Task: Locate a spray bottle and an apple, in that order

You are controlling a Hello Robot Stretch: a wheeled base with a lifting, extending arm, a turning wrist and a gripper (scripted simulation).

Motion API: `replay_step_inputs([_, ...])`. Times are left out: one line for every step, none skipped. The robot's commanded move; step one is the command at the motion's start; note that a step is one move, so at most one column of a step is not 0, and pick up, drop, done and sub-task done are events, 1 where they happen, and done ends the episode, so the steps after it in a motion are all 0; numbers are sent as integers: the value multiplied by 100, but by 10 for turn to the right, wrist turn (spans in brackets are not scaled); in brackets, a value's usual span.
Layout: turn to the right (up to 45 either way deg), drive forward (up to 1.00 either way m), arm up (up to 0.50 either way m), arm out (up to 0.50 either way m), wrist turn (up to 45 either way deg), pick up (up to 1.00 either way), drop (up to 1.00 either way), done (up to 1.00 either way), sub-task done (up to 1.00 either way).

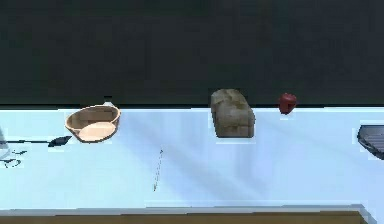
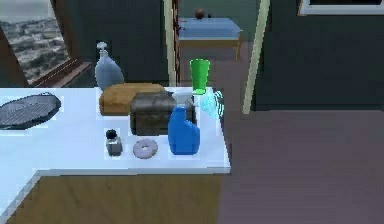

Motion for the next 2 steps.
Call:
replay_step_inputs([240,0,0,0,0,0,0,0,0])
replay_step_inputs([0,0,0,0,0,0,0,100,0])
